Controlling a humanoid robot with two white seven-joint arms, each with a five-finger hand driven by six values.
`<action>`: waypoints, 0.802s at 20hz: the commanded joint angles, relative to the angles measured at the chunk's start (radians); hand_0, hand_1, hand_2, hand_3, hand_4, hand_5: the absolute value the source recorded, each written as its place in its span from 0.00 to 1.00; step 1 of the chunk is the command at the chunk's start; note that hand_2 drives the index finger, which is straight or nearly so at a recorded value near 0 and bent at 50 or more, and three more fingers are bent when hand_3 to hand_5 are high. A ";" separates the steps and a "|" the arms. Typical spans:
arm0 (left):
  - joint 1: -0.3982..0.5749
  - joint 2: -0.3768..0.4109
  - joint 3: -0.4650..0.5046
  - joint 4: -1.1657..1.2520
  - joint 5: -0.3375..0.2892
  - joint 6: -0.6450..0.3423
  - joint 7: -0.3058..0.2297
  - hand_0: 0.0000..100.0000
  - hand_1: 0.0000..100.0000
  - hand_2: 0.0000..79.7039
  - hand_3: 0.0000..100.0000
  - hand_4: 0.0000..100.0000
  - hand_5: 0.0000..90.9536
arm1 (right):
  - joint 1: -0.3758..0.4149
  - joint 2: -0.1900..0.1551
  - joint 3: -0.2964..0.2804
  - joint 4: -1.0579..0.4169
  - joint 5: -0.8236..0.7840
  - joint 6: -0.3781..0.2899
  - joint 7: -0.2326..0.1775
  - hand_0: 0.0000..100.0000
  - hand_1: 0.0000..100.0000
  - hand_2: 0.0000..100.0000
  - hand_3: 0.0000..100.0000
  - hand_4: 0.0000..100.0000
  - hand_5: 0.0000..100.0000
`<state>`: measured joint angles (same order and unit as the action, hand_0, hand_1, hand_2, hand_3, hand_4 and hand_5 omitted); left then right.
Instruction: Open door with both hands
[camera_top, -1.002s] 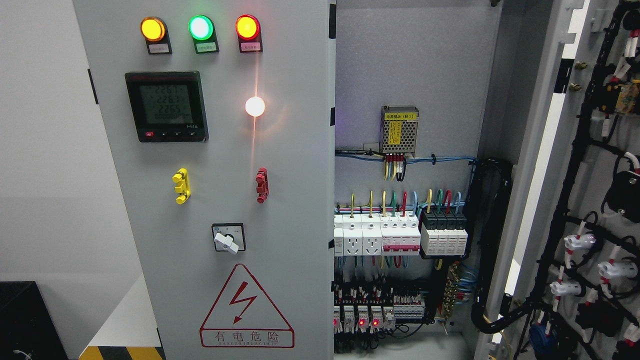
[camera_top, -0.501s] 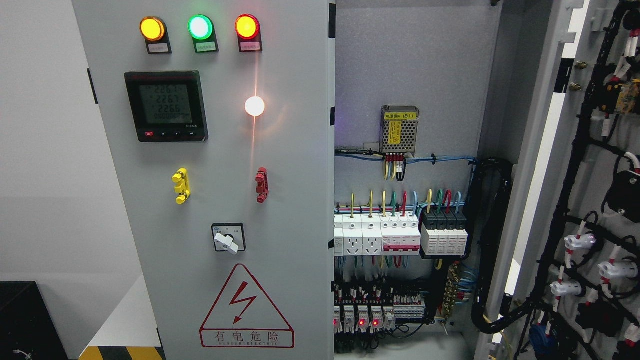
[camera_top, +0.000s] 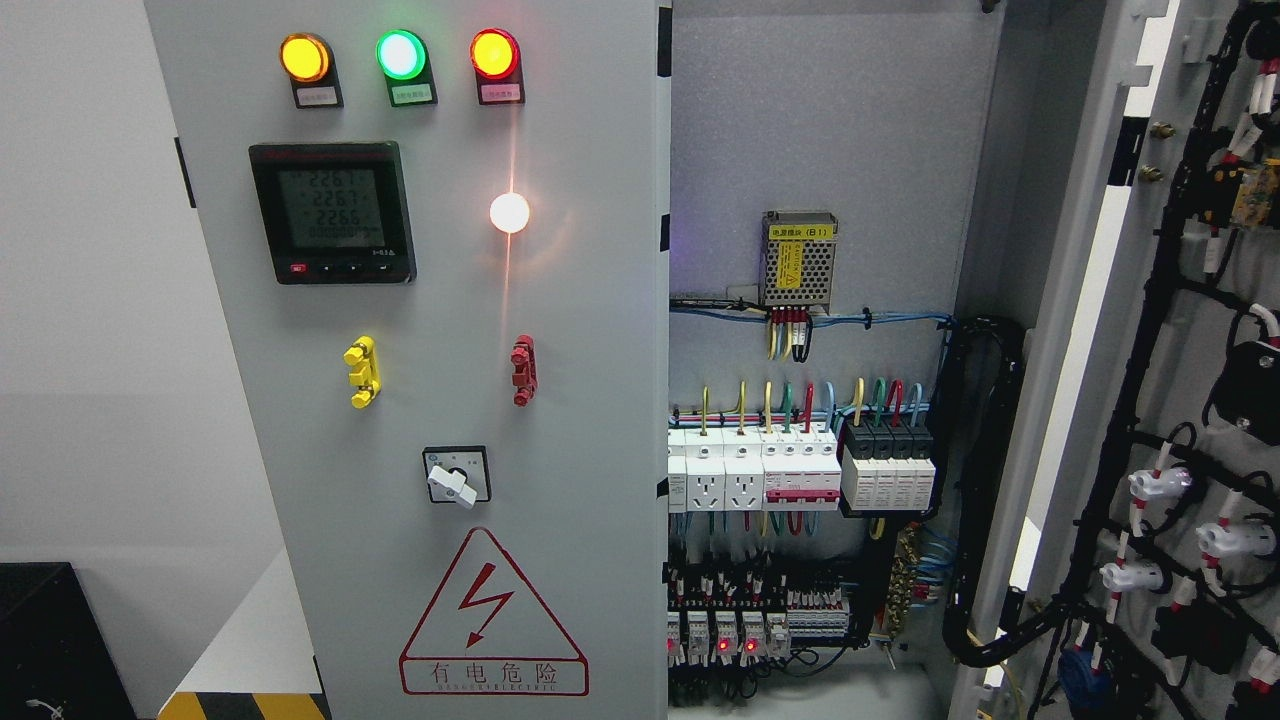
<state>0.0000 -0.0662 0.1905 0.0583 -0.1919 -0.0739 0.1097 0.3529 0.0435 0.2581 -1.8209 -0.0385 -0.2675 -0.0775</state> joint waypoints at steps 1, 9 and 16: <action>0.028 -0.032 0.000 0.002 -0.001 0.003 -0.001 0.00 0.00 0.00 0.00 0.00 0.00 | -0.123 0.001 0.050 -0.170 0.000 -0.002 -0.004 0.19 0.00 0.00 0.00 0.00 0.00; 0.028 -0.034 0.000 0.000 0.000 0.003 -0.001 0.00 0.00 0.00 0.00 0.00 0.00 | -0.305 0.004 0.081 -0.160 -0.003 0.010 -0.012 0.19 0.00 0.00 0.00 0.00 0.00; 0.026 -0.034 0.001 0.000 0.000 0.003 -0.001 0.00 0.00 0.00 0.00 0.00 0.00 | -0.403 0.012 0.095 -0.137 -0.007 0.099 -0.012 0.19 0.00 0.00 0.00 0.00 0.00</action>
<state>0.0000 -0.0916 0.1911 0.0586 -0.1922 -0.0710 0.1090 0.0457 0.0485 0.3213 -1.9403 -0.0422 -0.1876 -0.0883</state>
